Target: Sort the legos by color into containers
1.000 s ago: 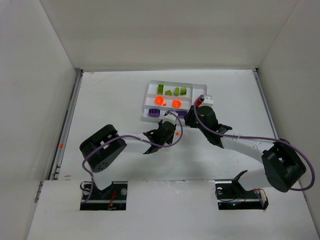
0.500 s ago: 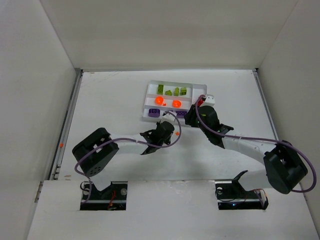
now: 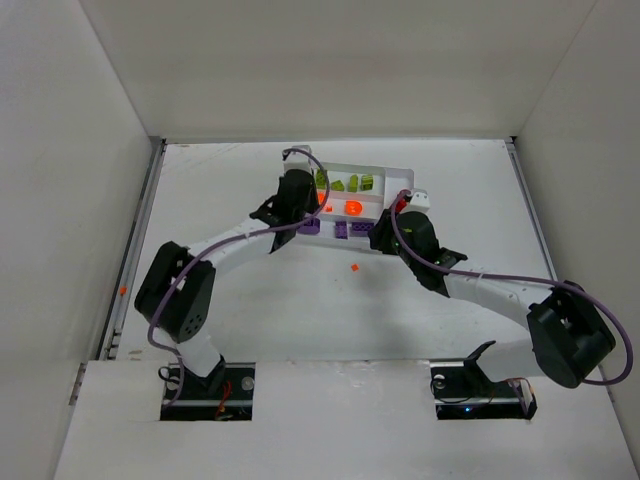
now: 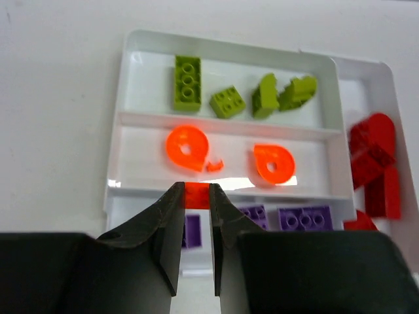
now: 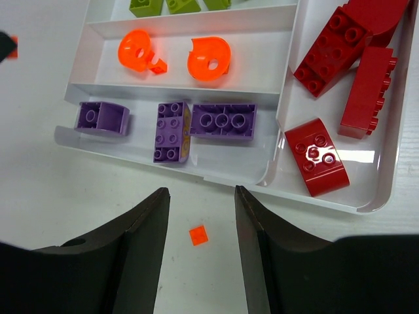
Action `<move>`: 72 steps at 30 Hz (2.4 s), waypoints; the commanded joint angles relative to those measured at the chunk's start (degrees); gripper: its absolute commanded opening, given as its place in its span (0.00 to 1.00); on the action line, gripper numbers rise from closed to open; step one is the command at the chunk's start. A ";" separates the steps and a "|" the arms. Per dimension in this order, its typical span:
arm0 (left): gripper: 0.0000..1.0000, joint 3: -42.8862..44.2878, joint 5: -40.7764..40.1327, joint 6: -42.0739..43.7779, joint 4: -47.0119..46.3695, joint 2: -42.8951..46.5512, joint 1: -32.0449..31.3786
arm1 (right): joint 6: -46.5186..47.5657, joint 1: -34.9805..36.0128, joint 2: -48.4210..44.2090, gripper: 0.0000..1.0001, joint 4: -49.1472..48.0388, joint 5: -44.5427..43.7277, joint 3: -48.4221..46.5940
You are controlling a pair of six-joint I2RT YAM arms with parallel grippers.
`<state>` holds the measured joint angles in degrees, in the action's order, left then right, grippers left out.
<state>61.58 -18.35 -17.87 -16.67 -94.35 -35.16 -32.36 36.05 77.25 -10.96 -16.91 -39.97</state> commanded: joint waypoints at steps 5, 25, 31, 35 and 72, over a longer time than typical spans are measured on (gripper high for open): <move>0.16 11.44 3.76 0.73 3.65 -10.93 5.84 | 0.45 -0.06 -0.88 0.50 -2.84 -0.06 0.15; 0.44 12.26 3.14 1.61 2.35 -15.27 7.43 | 2.30 1.60 3.69 0.44 -1.61 0.21 -2.40; 0.39 1.38 3.41 -3.48 -2.66 -1.05 5.85 | 4.15 5.46 4.40 0.22 0.06 1.34 -3.63; 0.33 -11.89 3.67 -8.75 -8.02 11.17 4.36 | 2.57 10.03 4.22 0.32 0.33 1.00 -1.70; 0.54 -46.73 5.34 -13.86 -13.04 43.63 3.21 | 5.37 13.65 21.44 0.37 9.38 -8.31 -9.34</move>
<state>15.44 -13.63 -31.11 -27.00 -51.86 -32.42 -28.23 48.88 96.84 -3.38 -22.61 -47.16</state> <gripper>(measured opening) 0.535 0.368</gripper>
